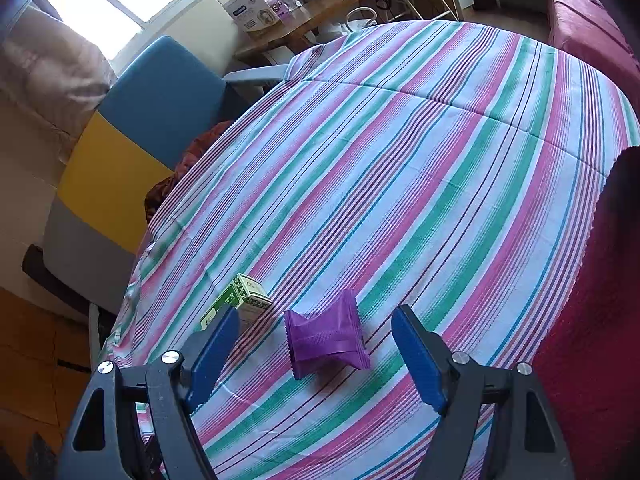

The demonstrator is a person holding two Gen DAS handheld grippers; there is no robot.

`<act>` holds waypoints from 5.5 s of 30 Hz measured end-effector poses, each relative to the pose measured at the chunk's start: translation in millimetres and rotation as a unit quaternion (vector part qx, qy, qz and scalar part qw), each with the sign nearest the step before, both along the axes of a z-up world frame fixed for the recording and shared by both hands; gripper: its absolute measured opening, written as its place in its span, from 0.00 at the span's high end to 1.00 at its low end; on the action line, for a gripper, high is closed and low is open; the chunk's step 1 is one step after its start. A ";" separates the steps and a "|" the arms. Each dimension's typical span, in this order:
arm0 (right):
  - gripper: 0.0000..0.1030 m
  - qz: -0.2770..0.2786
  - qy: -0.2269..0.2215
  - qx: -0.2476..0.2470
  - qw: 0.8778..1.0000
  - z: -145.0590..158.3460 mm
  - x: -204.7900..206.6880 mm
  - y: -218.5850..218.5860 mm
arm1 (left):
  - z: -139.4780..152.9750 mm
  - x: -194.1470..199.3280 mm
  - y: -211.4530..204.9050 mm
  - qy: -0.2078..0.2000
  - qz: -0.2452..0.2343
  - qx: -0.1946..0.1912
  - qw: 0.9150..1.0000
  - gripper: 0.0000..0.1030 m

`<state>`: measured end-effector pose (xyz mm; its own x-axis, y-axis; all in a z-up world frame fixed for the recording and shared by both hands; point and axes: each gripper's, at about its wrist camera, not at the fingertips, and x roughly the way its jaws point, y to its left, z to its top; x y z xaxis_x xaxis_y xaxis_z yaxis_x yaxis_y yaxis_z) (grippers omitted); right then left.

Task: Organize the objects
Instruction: 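Grasp the green tea box with the left tool while the right tool grasps the purple packet, then carry the green tea box into the tray and release it with the left tool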

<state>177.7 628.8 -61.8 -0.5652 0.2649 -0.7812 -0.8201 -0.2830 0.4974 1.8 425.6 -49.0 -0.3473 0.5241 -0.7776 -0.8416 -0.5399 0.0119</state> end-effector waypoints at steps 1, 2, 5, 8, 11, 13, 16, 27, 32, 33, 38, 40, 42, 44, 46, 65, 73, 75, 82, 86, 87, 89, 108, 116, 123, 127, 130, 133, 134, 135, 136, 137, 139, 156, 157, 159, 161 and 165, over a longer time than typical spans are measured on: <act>0.22 0.003 0.000 -0.001 1.000 -0.3 -1.0 -0.3 | -1.3 0.4 10.2 0.002 -0.009 -0.004 1.000 0.19; 0.22 0.005 0.001 -0.003 1.000 -0.9 -1.9 -0.5 | -2.4 0.4 19.8 0.002 -0.019 -0.007 1.000 0.19; 0.22 0.007 0.006 -0.009 1.000 -2.6 -2.1 -0.2 | -7.3 -0.9 48.9 -0.011 -0.044 -0.015 0.999 0.19; 0.22 0.006 0.013 -0.019 1.000 -5.1 -0.9 1.8 | -11.9 -4.5 74.1 -0.036 -0.056 -0.015 0.998 0.18; 0.22 0.000 0.020 -0.021 1.000 -4.8 1.8 3.0 | -21.5 -15.6 95.8 -0.115 -0.039 -0.019 0.992 0.18; 0.22 -0.012 0.028 -0.020 0.999 -3.5 6.7 3.9 | -26.3 -23.0 107.5 -0.165 -0.021 -0.011 0.986 0.17; 0.22 -0.035 0.037 -0.008 0.999 1.3 16.1 6.2 | -34.3 -28.2 127.7 -0.194 0.011 -0.015 0.981 0.16; 0.22 -0.028 0.041 -0.025 0.998 -5.2 12.2 8.5 | -56.0 -34.5 171.5 -0.212 0.076 -0.043 0.973 0.17; 0.22 -0.026 0.036 -0.028 0.999 -7.7 10.6 8.9 | -53.9 -28.0 163.7 -0.174 0.050 -0.046 0.982 0.25; 0.22 -0.025 0.035 -0.030 0.999 -8.8 9.8 8.8 | -53.6 -28.7 157.5 -0.171 0.049 -0.043 0.983 0.25; 0.22 -0.015 0.019 -0.037 0.999 -14.6 2.3 8.2 | -52.4 -33.2 109.1 -0.159 0.049 -0.037 0.985 0.25; 0.22 -0.009 0.009 -0.040 0.999 -17.3 -1.5 8.0 | -51.8 -33.6 86.3 -0.153 0.052 -0.035 0.986 0.25; 0.22 0.000 -0.007 -0.042 0.999 -20.0 -7.2 6.6 | -50.7 -33.9 60.7 -0.144 0.057 -0.034 0.987 0.25; 0.22 0.014 -0.018 -0.044 0.999 -20.6 -12.0 4.8 | -50.0 -32.2 41.7 -0.136 0.058 -0.033 0.988 0.25; 0.22 0.040 -0.042 -0.035 0.998 -17.2 -20.8 1.3 | -48.6 -30.8 18.4 -0.132 0.060 -0.033 0.989 0.25; 0.23 0.458 -0.330 0.192 0.803 -26.4 -104.1 -44.5 | -38.1 -3.6 -66.4 -0.101 0.044 -0.018 0.994 0.25; 0.32 0.468 -0.341 0.168 0.798 -40.8 -110.4 -36.6 | -39.0 -1.1 -69.2 -0.107 0.038 -0.015 0.993 0.25; 0.36 0.469 -0.334 0.162 0.801 -38.1 -108.5 -37.9 | -38.6 0.7 -69.0 -0.106 0.036 -0.015 0.994 0.25; 0.35 0.459 -0.311 0.134 0.822 -35.4 -101.0 -37.1 | -40.2 1.3 -71.3 -0.108 0.035 -0.013 0.993 0.25; 0.32 0.466 -0.309 0.132 0.818 -34.0 -96.8 -39.4 | -37.6 0.6 -75.3 -0.106 0.038 -0.011 0.994 0.24; 0.31 0.470 -0.309 0.131 0.816 -33.9 -95.8 -40.8 | -36.9 0.0 -76.0 -0.106 0.039 -0.010 0.994 0.24; 0.30 0.476 -0.313 0.132 0.811 -34.3 -93.8 -43.5 | -35.5 0.0 -76.6 -0.106 0.039 -0.008 0.994 0.24; 0.64 0.444 -0.305 0.161 0.827 -19.7 -95.4 -65.6 | -12.0 5.0 -93.5 -0.095 0.041 0.023 0.994 0.24; 0.64 0.410 -0.253 0.175 0.859 7.9 -106.3 -95.7 | 0.8 0.0 -115.1 -0.091 0.058 0.042 0.993 0.24; 0.64 0.393 -0.163 0.147 0.893 10.4 -130.1 -115.5 | 18.5 -9.4 -146.7 -0.086 0.088 0.065 0.990 0.24; 0.64 0.406 -0.134 0.133 0.894 -6.9 -150.4 -135.8 | 32.2 -24.4 -177.6 -0.084 0.118 0.085 0.986 0.24; 0.64 0.431 -0.129 0.135 0.883 -17.2 -160.9 -151.3 | 36.2 -44.0 -206.8 -0.094 0.152 0.096 0.979 0.24; 0.64 0.447 -0.126 0.143 0.874 -17.9 -161.7 -160.5 | 35.7 -69.1 -240.9 -0.103 0.198 0.106 0.969 0.24; 0.64 0.448 -0.124 0.144 0.873 -16.7 -160.7 -161.2 | 34.2 -76.1 -250.4 -0.106 0.212 0.107 0.966 0.24; 0.64 0.449 -0.122 0.145 0.873 -15.9 -159.9 -161.4 | 31.2 -84.3 -261.1 -0.108 0.228 0.104 0.962 0.24; 0.64 0.449 -0.121 0.144 0.873 -15.1 -158.8 -161.3 | 28.2 -89.0 -269.2 -0.110 0.240 0.102 0.959 0.24; 0.64 0.450 -0.120 0.145 0.873 -15.0 -158.2 -161.3 | 25.5 -92.6 -275.2 -0.110 0.249 0.099 0.957 0.24; 0.64 0.451 -0.121 0.145 0.872 -14.8 -157.5 -161.4 | 17.2 -99.7 -286.7 -0.110 0.266 0.087 0.954 0.24; 0.64 0.459 -0.117 0.155 0.867 -12.5 -157.6 -165.7 | -23.0 -121.6 -278.2 -0.110 0.273 0.020 0.956 0.25; 0.64 0.459 -0.117 0.155 0.867 -12.7 -157.6 -165.6 | -24.1 -122.4 -276.1 -0.109 0.270 0.018 0.956 0.25; 0.64 0.459 -0.119 0.156 0.866 -13.3 -158.1 -166.0 | -25.3 -123.5 -272.7 -0.107 0.267 0.017 0.958 0.25; 0.64 0.459 -0.119 0.156 0.866 -13.4 -158.2 -165.9 | -24.7 -124.7 -269.0 -0.105 0.258 0.022 0.960 0.25; 0.64 0.459 -0.118 0.158 0.866 -12.6 -158.4 -166.9 | -30.1 -129.5 -261.4 -0.105 0.251 0.012 0.962 0.25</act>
<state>19.4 462.0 -74.4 -0.4854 0.0099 -0.8742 -0.2452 -0.9614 0.1253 -127.7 164.2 -79.1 -0.3978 0.3493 -0.8484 -0.4567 -0.8774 -0.1471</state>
